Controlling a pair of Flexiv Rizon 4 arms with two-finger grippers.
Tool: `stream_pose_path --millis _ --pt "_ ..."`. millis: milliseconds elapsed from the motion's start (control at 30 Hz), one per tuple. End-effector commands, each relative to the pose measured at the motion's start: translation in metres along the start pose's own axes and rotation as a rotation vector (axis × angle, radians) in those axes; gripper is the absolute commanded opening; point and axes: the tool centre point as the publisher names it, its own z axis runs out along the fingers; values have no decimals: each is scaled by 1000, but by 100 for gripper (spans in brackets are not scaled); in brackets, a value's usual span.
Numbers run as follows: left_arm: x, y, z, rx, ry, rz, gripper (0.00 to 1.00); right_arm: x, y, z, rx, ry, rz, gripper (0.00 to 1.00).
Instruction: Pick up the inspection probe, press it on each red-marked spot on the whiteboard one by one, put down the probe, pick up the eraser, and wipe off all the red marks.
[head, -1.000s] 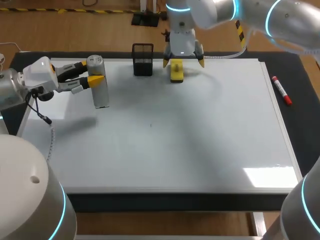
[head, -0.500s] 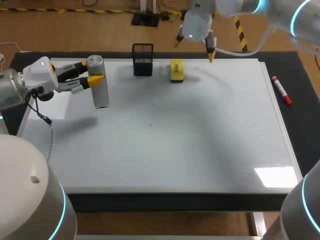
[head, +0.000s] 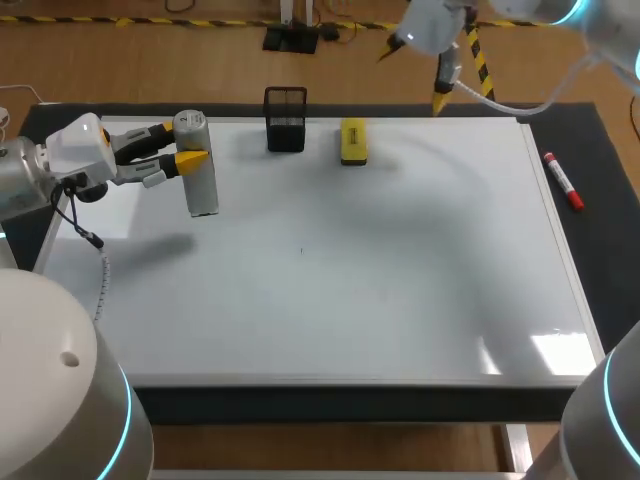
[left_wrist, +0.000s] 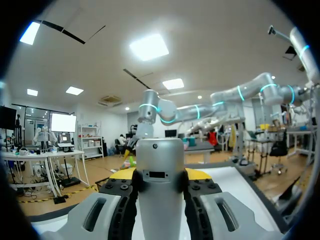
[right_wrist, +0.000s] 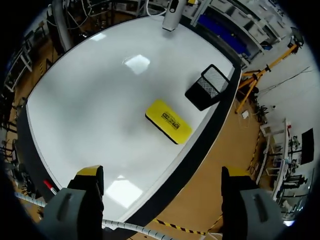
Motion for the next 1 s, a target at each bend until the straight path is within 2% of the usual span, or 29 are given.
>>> stream_pose_path --millis 33,267,400,467,567,1000 --pt "0 -1 0 1 -1 1 0 10 -3 -19 1 -53 19 100" --pt "0 -1 0 1 -1 1 0 10 -7 -38 -31 -93 60 100" --pt "0 -1 0 1 -1 1 0 12 -7 -49 -20 -120 98 100" --pt "0 -1 0 1 -1 1 0 10 -10 -55 -44 -97 108 100" --pt "0 -1 0 1 -1 1 0 8 -12 -62 -52 -107 61 100" --pt "0 -1 0 1 -1 1 0 8 -12 -62 -52 -107 61 100"
